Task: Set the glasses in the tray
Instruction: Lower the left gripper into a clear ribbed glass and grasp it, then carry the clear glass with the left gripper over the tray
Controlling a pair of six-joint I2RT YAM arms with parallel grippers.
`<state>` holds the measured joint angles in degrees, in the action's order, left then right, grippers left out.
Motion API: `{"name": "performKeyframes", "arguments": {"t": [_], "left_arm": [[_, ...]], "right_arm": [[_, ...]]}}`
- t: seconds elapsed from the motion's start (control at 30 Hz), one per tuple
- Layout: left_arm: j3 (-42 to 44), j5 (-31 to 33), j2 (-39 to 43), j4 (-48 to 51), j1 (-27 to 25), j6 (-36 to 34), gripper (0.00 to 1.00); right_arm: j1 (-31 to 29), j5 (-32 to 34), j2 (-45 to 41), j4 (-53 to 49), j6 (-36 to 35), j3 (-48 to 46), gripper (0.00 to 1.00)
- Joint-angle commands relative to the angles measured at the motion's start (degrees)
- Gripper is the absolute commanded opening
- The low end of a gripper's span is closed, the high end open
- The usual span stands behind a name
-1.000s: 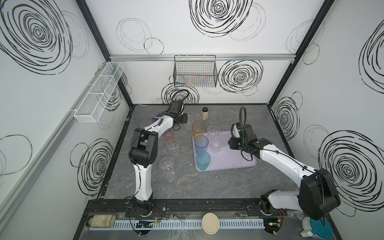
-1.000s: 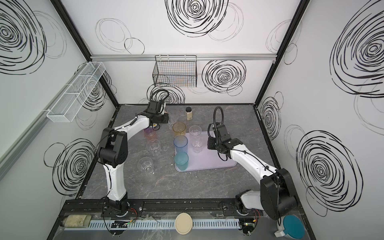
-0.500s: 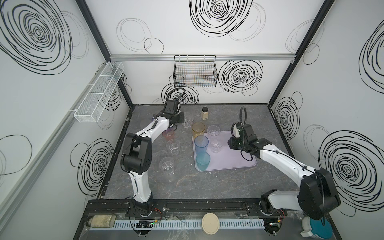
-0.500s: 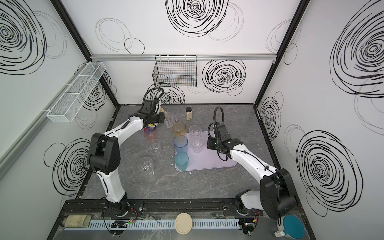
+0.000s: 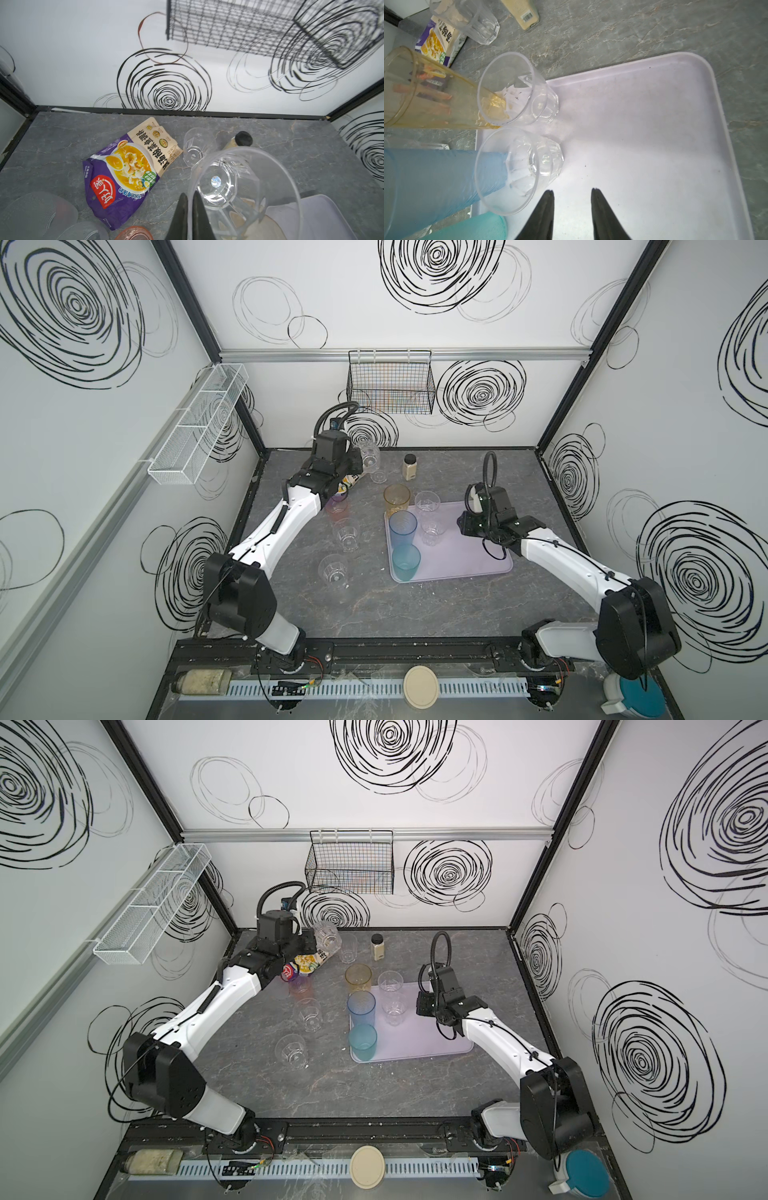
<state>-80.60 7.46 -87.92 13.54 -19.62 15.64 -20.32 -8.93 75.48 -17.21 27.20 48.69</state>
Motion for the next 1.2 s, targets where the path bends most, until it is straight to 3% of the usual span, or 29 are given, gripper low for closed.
{"name": "performKeyframes", "arguments": {"t": [0.0, 0.27, 0.6, 0.8, 1.17], "left_arm": [[-3.13, 2.27, 1.94, -0.99, -5.02, -1.64, 0.05], [-6.53, 5.89, 2.2, 2.75, -20.75, -5.56, 0.05], [2.35, 5.27, 4.06, 3.69, -37.59, -4.21, 0.04], [9.96, 3.88, 3.67, 1.52, -40.48, -1.82, 0.04], [17.45, 5.1, -0.98, -7.58, -40.68, 2.61, 0.04]], "right_arm": [[1.86, 0.01, -1.08, 1.6, -0.47, -0.36, 0.35], [8.45, -2.61, -2.59, 1.58, -2.21, -0.44, 0.35], [13.55, -5.38, -3.61, 3.01, -2.64, -2.1, 0.35], [13.46, -6.21, -2.74, 3.77, -2.25, -2.28, 0.34], [10.01, -5.39, -1.78, 4.39, -0.93, -3.52, 0.33]]}}
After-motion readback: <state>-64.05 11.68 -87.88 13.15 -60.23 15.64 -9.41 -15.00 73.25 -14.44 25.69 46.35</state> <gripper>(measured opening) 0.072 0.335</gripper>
